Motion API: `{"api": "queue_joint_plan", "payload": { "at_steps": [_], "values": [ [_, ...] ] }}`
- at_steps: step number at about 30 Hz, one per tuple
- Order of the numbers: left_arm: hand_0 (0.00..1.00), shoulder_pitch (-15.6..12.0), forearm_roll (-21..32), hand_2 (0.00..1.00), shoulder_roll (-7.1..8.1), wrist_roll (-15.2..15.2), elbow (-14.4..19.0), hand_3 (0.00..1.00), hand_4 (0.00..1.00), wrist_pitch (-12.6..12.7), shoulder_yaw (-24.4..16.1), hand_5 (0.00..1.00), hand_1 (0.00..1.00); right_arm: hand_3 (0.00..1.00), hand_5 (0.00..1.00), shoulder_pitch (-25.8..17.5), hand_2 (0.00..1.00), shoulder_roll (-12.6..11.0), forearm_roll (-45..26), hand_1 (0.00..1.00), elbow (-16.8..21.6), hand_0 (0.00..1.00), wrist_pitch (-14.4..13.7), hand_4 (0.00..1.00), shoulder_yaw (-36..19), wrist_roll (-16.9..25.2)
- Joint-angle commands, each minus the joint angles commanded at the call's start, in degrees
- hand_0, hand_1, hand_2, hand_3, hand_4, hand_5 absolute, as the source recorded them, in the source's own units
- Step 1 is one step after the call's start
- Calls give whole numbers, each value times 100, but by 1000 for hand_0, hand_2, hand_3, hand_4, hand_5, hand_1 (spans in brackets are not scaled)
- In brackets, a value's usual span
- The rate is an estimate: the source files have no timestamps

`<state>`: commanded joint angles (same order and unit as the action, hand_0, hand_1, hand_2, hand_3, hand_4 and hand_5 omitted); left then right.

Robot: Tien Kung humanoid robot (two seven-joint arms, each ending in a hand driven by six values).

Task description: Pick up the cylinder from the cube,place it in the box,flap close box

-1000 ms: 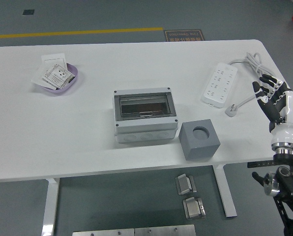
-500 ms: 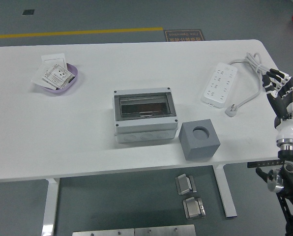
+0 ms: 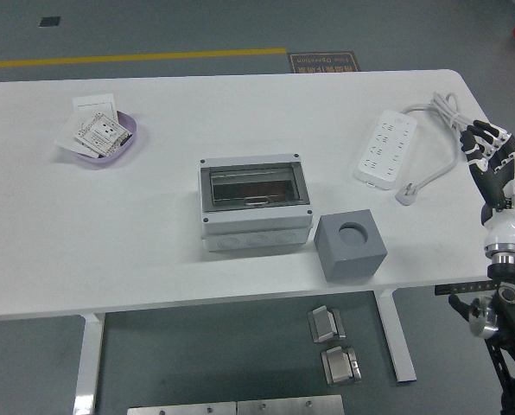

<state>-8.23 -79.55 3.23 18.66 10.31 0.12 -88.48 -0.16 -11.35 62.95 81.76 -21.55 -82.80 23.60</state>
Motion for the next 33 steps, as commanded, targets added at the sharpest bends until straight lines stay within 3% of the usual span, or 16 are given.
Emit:
{"api": "queue_joint_plan", "payload": {
  "at_steps": [33],
  "values": [
    [646,-37,11,527,-9,9,0,652,687,-2,33,323,643,599,629,-34,651,4,-199,632,67,672,114,998,-59,133]
  ]
}}
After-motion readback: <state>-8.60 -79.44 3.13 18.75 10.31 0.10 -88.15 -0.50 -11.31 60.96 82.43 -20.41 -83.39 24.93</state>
